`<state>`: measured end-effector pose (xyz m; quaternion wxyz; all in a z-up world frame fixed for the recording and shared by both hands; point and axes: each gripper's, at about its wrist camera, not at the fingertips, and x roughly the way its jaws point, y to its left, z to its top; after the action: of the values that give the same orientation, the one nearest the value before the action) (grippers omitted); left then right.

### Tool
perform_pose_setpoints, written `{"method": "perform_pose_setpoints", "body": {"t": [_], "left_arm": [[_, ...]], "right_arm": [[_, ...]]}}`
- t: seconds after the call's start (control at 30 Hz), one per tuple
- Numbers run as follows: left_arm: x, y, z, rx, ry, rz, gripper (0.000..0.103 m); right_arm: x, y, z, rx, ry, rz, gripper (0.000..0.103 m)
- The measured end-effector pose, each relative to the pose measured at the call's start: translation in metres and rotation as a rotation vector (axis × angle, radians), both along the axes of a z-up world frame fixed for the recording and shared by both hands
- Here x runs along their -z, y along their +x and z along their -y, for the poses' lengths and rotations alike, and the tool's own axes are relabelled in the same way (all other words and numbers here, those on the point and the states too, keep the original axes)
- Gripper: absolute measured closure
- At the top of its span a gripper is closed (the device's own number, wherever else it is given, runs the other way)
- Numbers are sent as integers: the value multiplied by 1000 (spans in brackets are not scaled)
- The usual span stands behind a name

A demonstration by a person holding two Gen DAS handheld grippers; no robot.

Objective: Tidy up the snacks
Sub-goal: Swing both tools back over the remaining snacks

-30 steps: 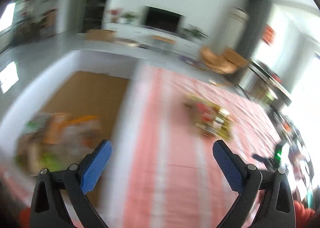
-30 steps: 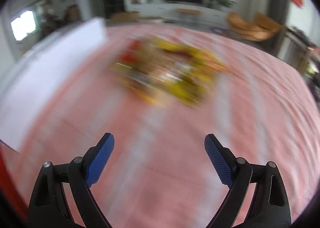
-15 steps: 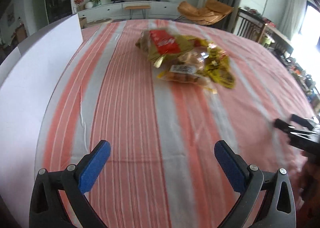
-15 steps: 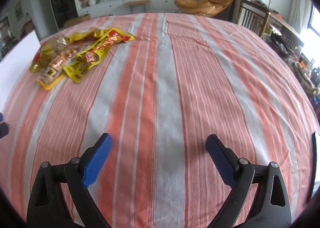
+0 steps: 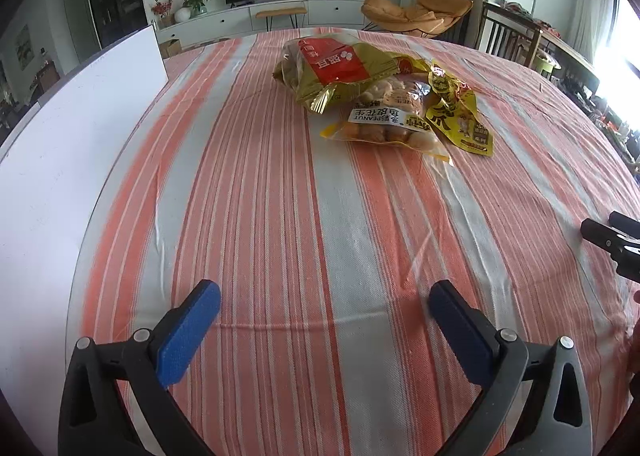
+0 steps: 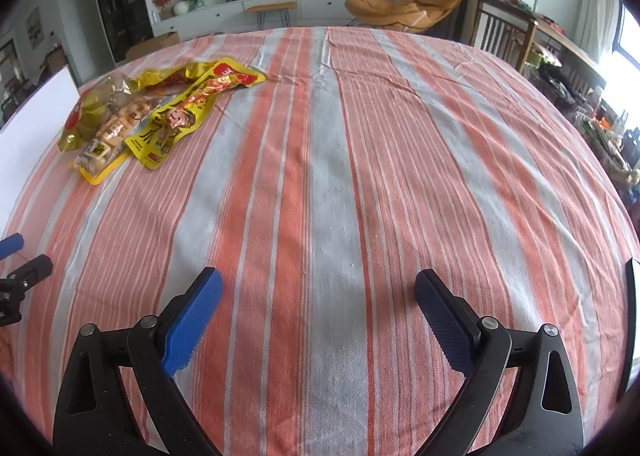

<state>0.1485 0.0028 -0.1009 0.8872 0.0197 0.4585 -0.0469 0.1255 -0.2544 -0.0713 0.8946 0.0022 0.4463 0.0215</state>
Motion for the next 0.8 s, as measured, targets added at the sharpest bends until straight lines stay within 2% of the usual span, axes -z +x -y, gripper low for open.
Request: {"method": "perform_pose_setpoints", "body": {"t": [0.8], "left_arm": [[1,1,0,1,0,0,0]], "right_arm": [[-1,-1,2,1,18,4,5]]}}
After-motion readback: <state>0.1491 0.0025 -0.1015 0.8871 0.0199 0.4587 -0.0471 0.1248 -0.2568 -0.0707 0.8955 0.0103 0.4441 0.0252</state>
